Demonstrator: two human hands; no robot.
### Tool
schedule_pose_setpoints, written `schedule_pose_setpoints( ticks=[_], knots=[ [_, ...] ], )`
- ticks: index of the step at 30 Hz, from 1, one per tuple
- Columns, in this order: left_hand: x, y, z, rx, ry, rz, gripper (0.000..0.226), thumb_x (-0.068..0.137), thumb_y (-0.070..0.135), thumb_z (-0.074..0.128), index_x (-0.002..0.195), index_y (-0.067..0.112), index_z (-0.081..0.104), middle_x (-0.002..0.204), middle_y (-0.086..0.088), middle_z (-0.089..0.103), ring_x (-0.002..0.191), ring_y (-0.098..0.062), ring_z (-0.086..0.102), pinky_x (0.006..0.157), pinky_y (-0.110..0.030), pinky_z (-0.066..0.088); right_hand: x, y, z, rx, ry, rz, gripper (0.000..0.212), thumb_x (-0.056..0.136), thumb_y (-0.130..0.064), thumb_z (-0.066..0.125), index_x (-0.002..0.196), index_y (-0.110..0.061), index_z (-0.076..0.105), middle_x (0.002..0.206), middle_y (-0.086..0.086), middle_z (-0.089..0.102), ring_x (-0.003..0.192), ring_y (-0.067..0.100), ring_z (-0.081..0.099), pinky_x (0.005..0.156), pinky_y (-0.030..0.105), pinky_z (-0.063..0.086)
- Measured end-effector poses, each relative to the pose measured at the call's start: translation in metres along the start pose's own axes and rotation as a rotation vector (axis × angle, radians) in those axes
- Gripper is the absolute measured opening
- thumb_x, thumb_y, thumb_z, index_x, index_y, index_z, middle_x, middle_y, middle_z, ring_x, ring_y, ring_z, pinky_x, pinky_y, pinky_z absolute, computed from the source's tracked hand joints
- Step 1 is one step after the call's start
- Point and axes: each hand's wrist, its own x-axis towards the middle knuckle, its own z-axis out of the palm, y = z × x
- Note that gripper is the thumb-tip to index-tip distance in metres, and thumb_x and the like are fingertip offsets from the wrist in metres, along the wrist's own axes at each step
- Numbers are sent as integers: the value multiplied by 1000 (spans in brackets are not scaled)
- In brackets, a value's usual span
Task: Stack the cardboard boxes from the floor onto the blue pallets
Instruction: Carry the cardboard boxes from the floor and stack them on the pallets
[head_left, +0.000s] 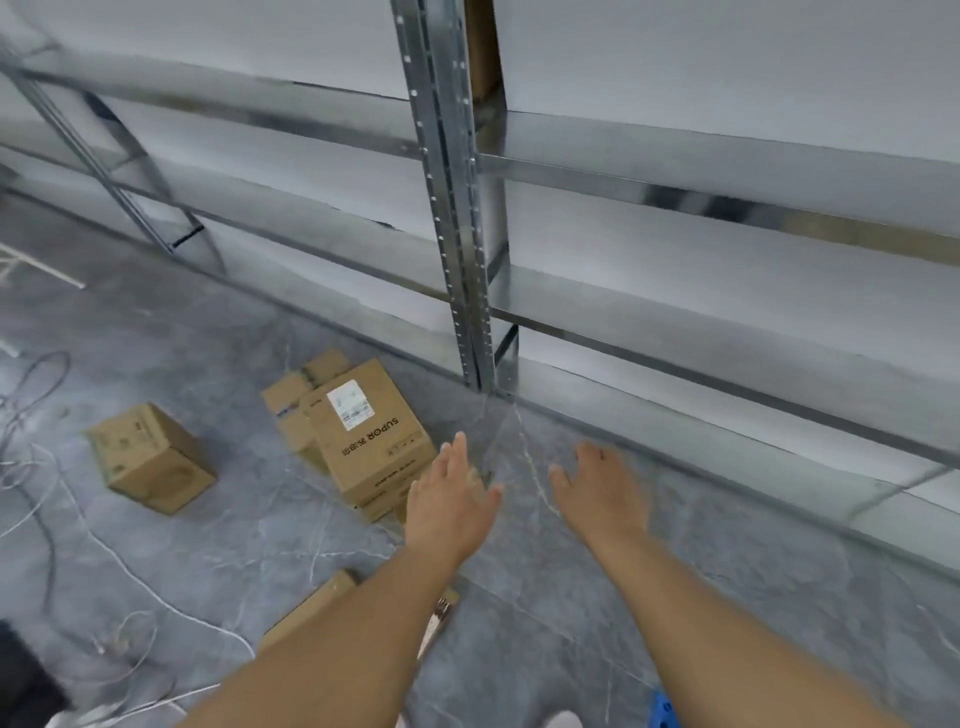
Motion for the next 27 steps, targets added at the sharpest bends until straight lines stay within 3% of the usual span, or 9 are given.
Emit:
schedule_pose_setpoints(
  ticks=[7,13,18,27],
  knots=[
    [-10,-61,-23,-90,32,-50,77,90,46,46,149,24,0,156,-2,15,141,-22,21,114,-44,21,-11,-61,15,-61,29,-60,45,94,-44,39,128,-16,47,129,7,46,112,27,52,77,32,41],
    [-26,-161,-67,-143,73,-141,80,90,47,47,149,25,-2,153,-5,26,137,-25,30,111,-46,27,-46,-146,57,-101,-22,-122,43,95,-46,38,126,-18,47,127,6,46,112,25,52,81,35,43],
    [-39,-244,-97,-151,94,-212,80,90,49,46,149,24,-3,146,-8,36,134,-25,33,110,-39,28,-74,-220,99,-103,-63,-144,44,94,-47,37,128,-19,44,129,4,43,113,25,51,82,37,44],
    [-61,-354,-131,-207,123,-284,82,91,47,48,149,21,-2,148,-5,36,136,-24,32,111,-39,26,-112,-295,163,-180,-81,-193,44,93,-47,38,126,-18,46,127,5,47,111,25,52,74,34,37]
  ],
)
